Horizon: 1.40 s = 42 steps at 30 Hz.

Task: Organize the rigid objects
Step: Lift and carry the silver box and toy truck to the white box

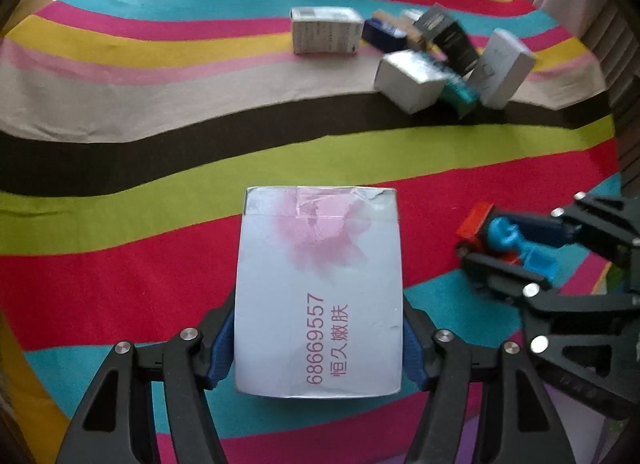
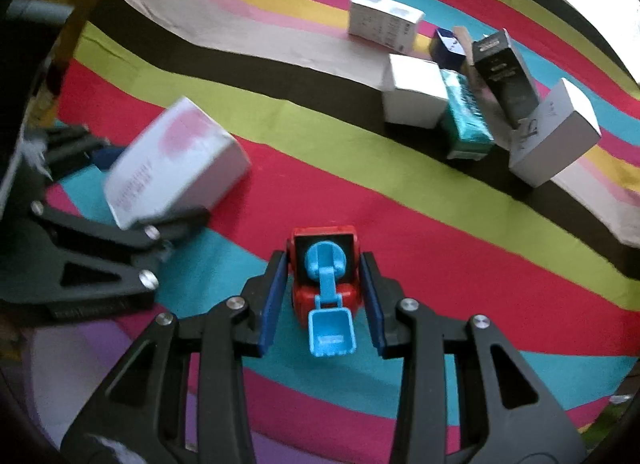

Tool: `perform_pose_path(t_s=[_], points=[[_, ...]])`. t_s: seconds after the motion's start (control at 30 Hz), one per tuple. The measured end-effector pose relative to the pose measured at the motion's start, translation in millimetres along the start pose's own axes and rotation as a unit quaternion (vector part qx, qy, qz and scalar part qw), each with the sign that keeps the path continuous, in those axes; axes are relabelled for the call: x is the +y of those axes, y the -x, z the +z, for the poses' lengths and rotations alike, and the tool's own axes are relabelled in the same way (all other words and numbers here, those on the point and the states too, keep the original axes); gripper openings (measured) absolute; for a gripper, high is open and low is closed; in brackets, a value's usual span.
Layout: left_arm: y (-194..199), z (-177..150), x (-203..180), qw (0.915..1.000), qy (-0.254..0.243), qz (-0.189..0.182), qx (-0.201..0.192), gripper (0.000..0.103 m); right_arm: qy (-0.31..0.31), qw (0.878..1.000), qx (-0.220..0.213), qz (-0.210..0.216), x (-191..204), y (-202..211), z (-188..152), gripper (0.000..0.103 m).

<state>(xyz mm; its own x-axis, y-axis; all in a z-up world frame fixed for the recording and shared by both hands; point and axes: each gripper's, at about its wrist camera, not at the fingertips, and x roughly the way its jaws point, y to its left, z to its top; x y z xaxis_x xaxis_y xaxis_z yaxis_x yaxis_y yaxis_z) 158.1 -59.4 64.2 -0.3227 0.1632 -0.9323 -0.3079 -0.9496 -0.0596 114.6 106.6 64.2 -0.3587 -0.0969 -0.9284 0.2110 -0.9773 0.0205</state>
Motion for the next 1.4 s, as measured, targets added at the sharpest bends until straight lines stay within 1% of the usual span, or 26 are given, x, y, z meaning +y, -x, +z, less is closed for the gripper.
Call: perform_pose_path(t_s=[0.03,0.07,0.13,0.23,0.27,0.3,0.33,0.37,0.4,0.43,0.63,0.8,0.87,0.97,1.13,1.27,1.33,1.4], points=[[6.8,-3.6,1.0,0.9999,0.001,-0.003,-0.011,0.067,-0.004,1.0,-0.006,0.01,1.7,3.6,-1.0,0.041],[11.7,-5.8,2.0,0.9998,0.003,-0.005,-0.018,0.067,-0.004,1.0,-0.011,0.012,6.3,6.8,-3.6,0.041],[24.1,-11.6,6.0,0.9993,0.007,-0.006,-0.036,0.067,0.0,1.0,-0.022,0.007,14.6,16.7,-5.7,0.041],[35.3,-13.9,4.9,0.9986,0.012,-0.014,-0.05,0.067,0.001,0.999,-0.043,0.005,18.8,25.4,-9.9,0.041],[32.4,-7.7,-5.1,0.9984,0.012,-0.013,-0.054,0.067,0.002,0.999,-0.048,0.004,14.6,28.2,-12.5,0.041],[36.2,-11.9,-8.8,0.9982,0.01,-0.012,-0.059,0.067,0.003,0.998,-0.056,0.002,14.1,32.8,-13.3,0.041],[35.1,3.8,-16.7,0.9979,0.009,-0.012,-0.063,0.067,0.002,0.998,-0.064,0.001,13.6,37.1,-12.8,0.041],[38.8,2.1,-18.6,0.9975,0.008,-0.015,-0.069,0.067,0.002,0.998,-0.069,0.002,11.1,35.2,-8.6,0.041],[29.7,10.1,-29.8,0.9972,0.006,-0.017,-0.073,0.067,0.002,0.997,-0.076,0.004,11.0,39.4,-9.4,0.041],[17.3,24.9,-45.9,0.9968,0.004,-0.018,-0.078,0.067,0.002,0.997,-0.082,0.005,12.0,43.4,-9.3,0.041],[41.3,20.0,-68.0,0.9929,-0.015,-0.028,-0.114,0.067,0.017,0.992,-0.123,0.007,18.2,78.1,-24.9,0.041],[68.3,0.1,-84.0,0.989,-0.044,-0.034,-0.137,0.067,0.026,0.989,-0.148,0.013,22.5,104.5,-49.5,0.041],[74.9,-9.8,-91.3,0.9876,-0.056,-0.033,-0.142,0.067,0.029,0.987,-0.156,0.014,23.7,117.1,-64.3,0.041],[79.9,-23.2,-99.7,0.9862,-0.067,-0.042,-0.146,0.067,0.03,0.986,-0.163,0.018,23.6,127.5,-85.2,0.041],[81.3,-53.1,-115.2,0.9848,-0.086,-0.06,-0.138,0.067,0.035,0.986,-0.159,0.016,23.8,134.2,-125.3,0.041],[81.8,-77.1,-126.6,0.9839,-0.1,-0.071,-0.13,0.067,0.025,0.987,-0.156,0.028,17.7,137.9,-161.2,0.041],[81.1,-87.4,-131.9,0.9839,-0.106,-0.069,-0.127,0.067,0.033,0.988,-0.154,0.012,18.5,139.3,-178.3,0.041],[80.4,-98.4,-136.5,0.9839,-0.109,-0.074,-0.121,0.067,0.036,0.988,-0.148,0.004,22.1,139.0,-192.4,0.041]])
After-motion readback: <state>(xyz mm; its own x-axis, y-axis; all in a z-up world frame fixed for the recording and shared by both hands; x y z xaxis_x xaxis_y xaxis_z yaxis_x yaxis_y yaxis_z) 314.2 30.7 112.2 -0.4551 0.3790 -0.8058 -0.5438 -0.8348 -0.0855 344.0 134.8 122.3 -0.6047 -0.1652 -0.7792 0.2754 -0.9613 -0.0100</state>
